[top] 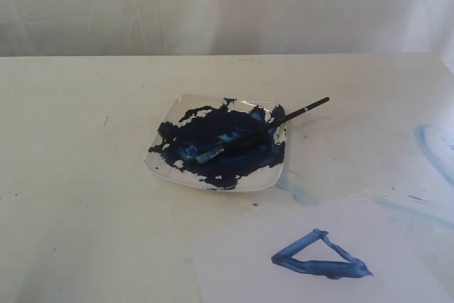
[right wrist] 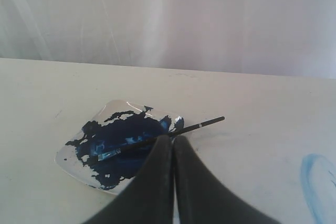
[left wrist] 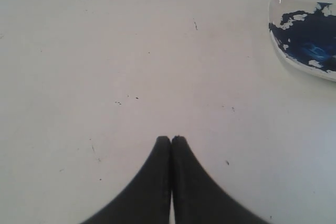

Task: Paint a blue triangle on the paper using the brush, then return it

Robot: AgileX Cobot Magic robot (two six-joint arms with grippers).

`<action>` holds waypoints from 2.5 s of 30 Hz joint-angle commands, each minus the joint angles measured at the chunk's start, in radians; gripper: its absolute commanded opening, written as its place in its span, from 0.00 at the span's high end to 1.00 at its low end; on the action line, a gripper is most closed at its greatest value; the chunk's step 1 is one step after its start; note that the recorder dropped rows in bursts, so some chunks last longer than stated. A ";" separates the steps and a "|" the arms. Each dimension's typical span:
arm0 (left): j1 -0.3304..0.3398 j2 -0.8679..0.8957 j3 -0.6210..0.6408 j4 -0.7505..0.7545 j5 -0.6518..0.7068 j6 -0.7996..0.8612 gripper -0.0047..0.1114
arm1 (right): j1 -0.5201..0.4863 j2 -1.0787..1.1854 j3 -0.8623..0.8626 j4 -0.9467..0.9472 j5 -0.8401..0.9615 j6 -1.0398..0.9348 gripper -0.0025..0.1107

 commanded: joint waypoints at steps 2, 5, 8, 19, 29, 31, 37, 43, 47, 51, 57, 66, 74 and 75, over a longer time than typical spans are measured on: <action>0.006 -0.004 0.003 0.006 -0.005 -0.006 0.96 | 0.002 -0.004 0.004 0.000 0.000 0.000 0.98; 0.006 -0.004 0.003 0.006 -0.004 -0.006 0.96 | 0.002 -0.004 0.004 0.000 0.000 0.000 0.98; 0.006 -0.004 0.003 0.006 -0.004 -0.006 0.96 | 0.002 -0.004 0.004 0.000 0.000 0.000 0.98; 0.006 -0.004 0.003 0.006 -0.004 -0.006 0.96 | -0.164 -0.112 0.004 -0.005 0.000 0.000 0.98; 0.006 -0.004 0.003 0.006 -0.004 -0.006 0.96 | -0.264 -0.272 0.121 -0.005 -0.038 0.000 0.98; 0.006 -0.004 0.003 0.006 -0.004 -0.006 0.96 | -0.274 -0.299 0.171 -0.005 -0.040 -0.001 0.98; 0.006 -0.004 0.003 0.006 -0.004 -0.006 0.96 | -0.284 -0.356 0.362 0.000 -0.080 -0.001 0.98; 0.006 -0.004 0.003 0.006 -0.004 -0.006 0.96 | -0.284 -0.398 0.587 0.000 -0.293 -0.001 0.98; 0.006 -0.004 0.003 0.006 -0.004 -0.006 0.96 | -0.284 -0.450 0.709 0.000 -0.409 -0.001 0.98; 0.006 -0.004 0.003 0.006 -0.004 -0.006 0.96 | -0.284 -0.463 0.799 0.000 -0.438 -0.001 0.98; 0.006 -0.004 0.003 0.006 -0.005 -0.006 0.96 | -0.286 -0.463 0.805 0.000 -0.342 -0.001 0.98; 0.006 -0.004 0.003 0.006 -0.005 -0.006 0.96 | -0.281 -0.463 0.805 0.000 -0.342 -0.001 0.98; 0.006 -0.004 0.003 0.006 -0.005 -0.006 0.96 | -0.281 -0.463 0.805 0.000 -0.342 -0.001 0.98; 0.006 -0.004 0.003 0.006 -0.005 -0.006 0.96 | -0.281 -0.463 0.805 0.000 -0.342 -0.001 0.98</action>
